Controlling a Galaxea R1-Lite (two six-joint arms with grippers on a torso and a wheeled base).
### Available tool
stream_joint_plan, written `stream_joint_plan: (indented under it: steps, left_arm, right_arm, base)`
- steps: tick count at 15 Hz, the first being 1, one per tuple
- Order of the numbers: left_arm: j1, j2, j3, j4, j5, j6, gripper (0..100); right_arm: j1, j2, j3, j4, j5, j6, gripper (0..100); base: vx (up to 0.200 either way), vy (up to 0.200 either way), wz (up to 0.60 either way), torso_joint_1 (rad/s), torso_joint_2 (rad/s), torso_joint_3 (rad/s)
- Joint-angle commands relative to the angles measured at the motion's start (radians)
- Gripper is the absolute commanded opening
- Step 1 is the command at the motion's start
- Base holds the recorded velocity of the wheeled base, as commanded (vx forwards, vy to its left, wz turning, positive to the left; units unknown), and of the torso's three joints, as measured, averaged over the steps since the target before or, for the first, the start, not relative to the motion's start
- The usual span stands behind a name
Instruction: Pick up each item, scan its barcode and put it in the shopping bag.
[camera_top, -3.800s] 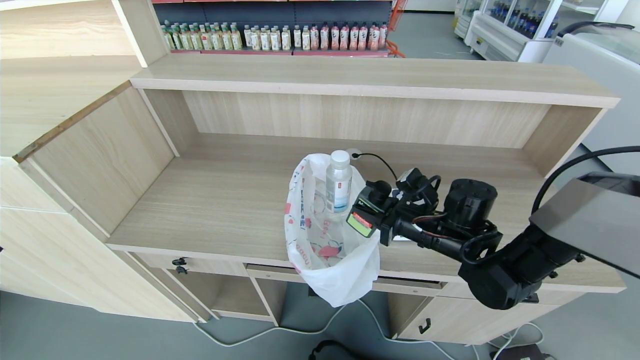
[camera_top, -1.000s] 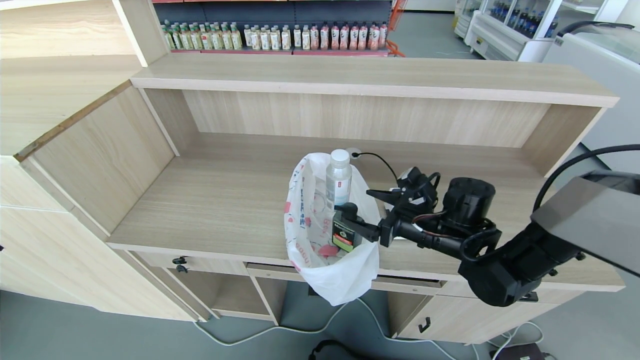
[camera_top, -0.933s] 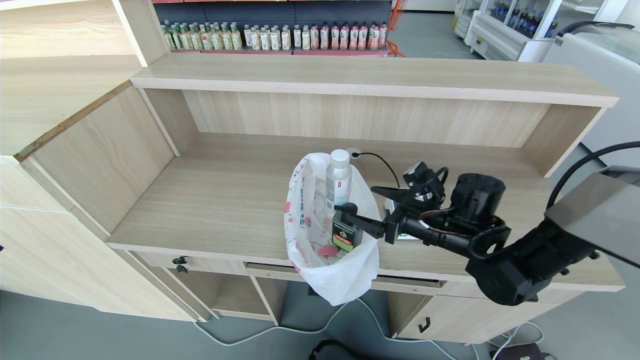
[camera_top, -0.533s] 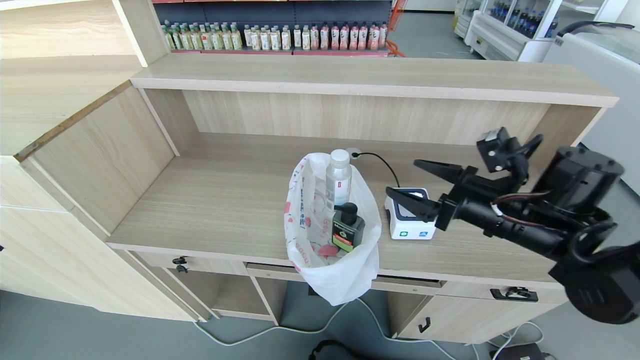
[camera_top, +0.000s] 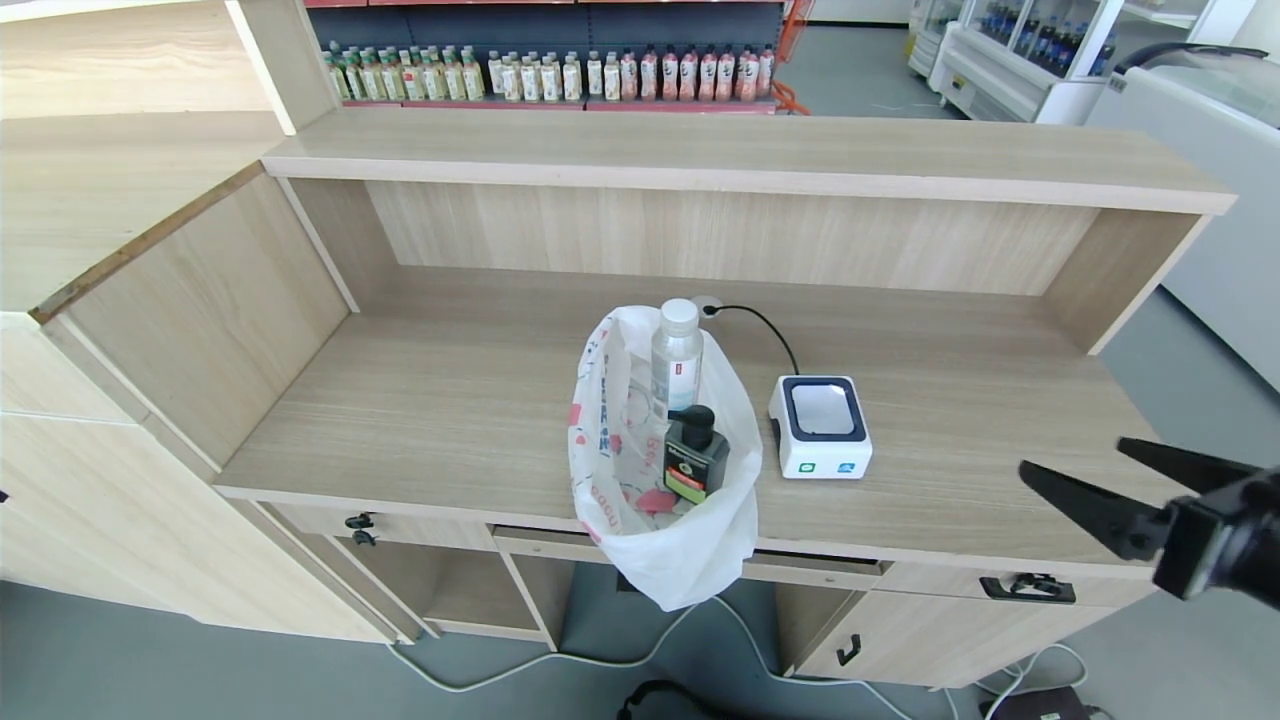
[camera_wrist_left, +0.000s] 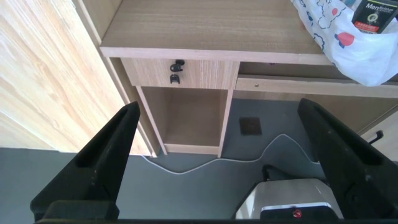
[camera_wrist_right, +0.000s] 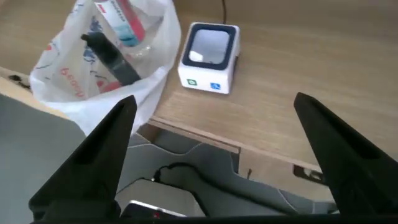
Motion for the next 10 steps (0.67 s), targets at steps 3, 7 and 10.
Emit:
stream_joint_plan:
  steps: [3,7,10]
  left_arm:
    - [0.000,0.000,0.000,0.000,0.000,0.000,100]
    - [0.000,0.000,0.000,0.000,0.000,0.000,100]
    - [0.000,0.000,0.000,0.000,0.000,0.000,100]
  right_arm:
    - [-0.057,-0.462,0.277,0.149,-0.162,-0.002,100]
    - [-0.165,-0.713,0.330,0.266,-0.116,-0.032,100]
    - [-0.175,-0.899,0.330,0.416,-0.118,-0.029,100]
  base:
    - [0.000,0.000,0.00,0.000,0.00,0.000]
    - [0.000,0.000,0.00,0.000,0.00,0.000]
    - [0.000,0.000,0.00,0.000,0.00,0.000]
